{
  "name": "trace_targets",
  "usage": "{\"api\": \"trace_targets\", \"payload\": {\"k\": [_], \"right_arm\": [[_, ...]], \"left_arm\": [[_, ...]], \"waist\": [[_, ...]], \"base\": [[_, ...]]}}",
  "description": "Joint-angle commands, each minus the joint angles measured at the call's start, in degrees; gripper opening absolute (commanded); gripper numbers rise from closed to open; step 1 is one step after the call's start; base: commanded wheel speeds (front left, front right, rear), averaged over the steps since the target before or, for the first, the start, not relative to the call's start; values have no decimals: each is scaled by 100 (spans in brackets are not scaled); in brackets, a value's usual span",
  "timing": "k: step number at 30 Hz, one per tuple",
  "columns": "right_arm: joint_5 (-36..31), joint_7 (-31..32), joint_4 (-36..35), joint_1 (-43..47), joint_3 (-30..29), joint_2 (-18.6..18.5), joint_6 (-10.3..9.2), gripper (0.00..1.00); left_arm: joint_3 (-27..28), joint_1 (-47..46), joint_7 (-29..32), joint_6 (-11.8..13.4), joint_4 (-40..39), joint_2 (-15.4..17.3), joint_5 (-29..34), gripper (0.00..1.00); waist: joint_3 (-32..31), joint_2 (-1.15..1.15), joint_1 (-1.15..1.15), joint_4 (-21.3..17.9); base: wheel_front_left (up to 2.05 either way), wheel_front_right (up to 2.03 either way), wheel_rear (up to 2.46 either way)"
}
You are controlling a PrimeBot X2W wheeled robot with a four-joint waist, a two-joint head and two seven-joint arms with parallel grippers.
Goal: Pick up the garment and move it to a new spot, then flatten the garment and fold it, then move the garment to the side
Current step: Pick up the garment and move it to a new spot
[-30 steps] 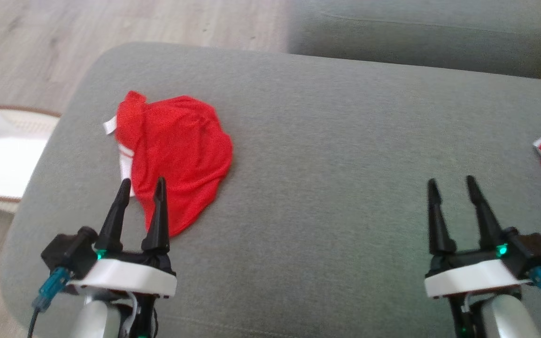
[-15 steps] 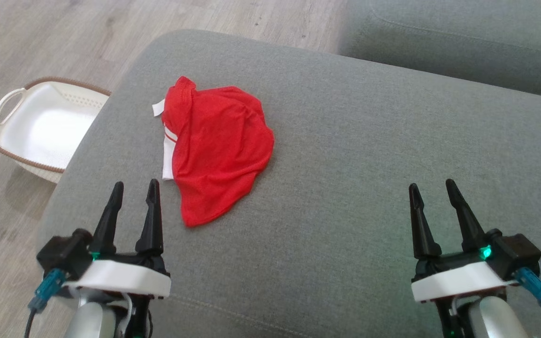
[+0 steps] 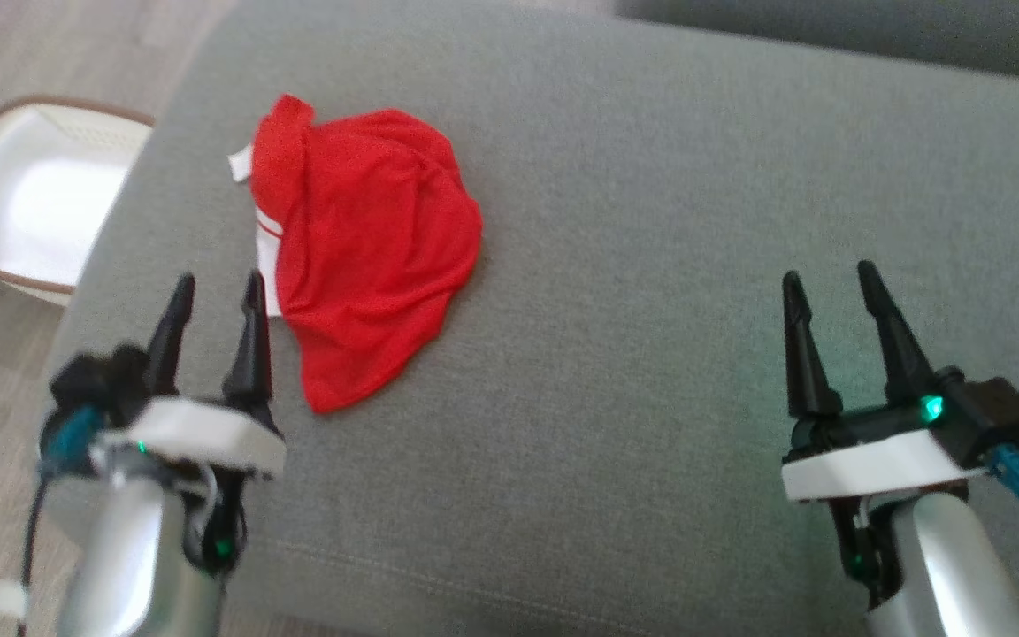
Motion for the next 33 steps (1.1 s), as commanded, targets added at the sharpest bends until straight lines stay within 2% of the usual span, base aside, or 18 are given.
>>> {"api": "trace_targets", "payload": {"k": [1,8,11,18,19,20,21,25,27,30,33], "right_arm": [[-52,-61,-219,-223,97,-20,-4,100],[-288,-61,-367,-464,-69,-20,-4,100],[-342,-61,-403,-538,-90,-20,-4,100],[-367,-61,-470,-642,-115,-20,-4,100],[-374,-61,-477,-648,-126,-20,-4,100],[-378,-61,-483,-652,-142,-20,-4,100],[-380,-61,-488,-653,-153,-20,-4,100],[-369,-61,-469,-620,-166,-20,-4,100],[-325,-61,-435,-590,-161,-20,-4,100],[-255,-61,-400,-549,-144,-20,-4,100],[-174,-61,-349,-477,-119,-20,-4,100]], "left_arm": [[163,-369,-23,-20,-20,204,19,100],[-276,-1778,865,-71,1443,791,-336,100],[-533,-2226,1298,-73,1954,1022,-659,100],[-1193,-2799,1821,-75,2670,1381,-1710,100],[-1287,-2843,1830,-75,2722,1426,-1825,90],[-1380,-2879,1806,-75,2756,1465,-1928,31],[-1460,-2903,1772,-75,2778,1488,-2049,0],[-1680,-2979,1383,-75,2808,1629,-2361,0],[-1763,-3022,830,-75,2718,1754,-2491,0],[-1846,-3038,324,-75,2482,1890,-2592,0],[-1876,-3026,84,-75,2091,2047,-2641,0]], "waist": [[290,0,-1,-154],[847,0,-1,-349],[1025,0,-1,-441],[1270,0,-1,-611],[1282,0,-1,-627],[1289,0,-1,-639],[1289,0,-1,-645],[1192,0,-1,-660],[1033,0,-1,-665],[814,0,-1,-668],[554,0,-1,-690]], "base": [[0,0,0],[0,0,0],[0,0,0],[0,0,0],[0,0,0],[0,0,0],[0,0,0],[0,0,0],[0,0,0],[0,0,0],[0,0,0]]}}
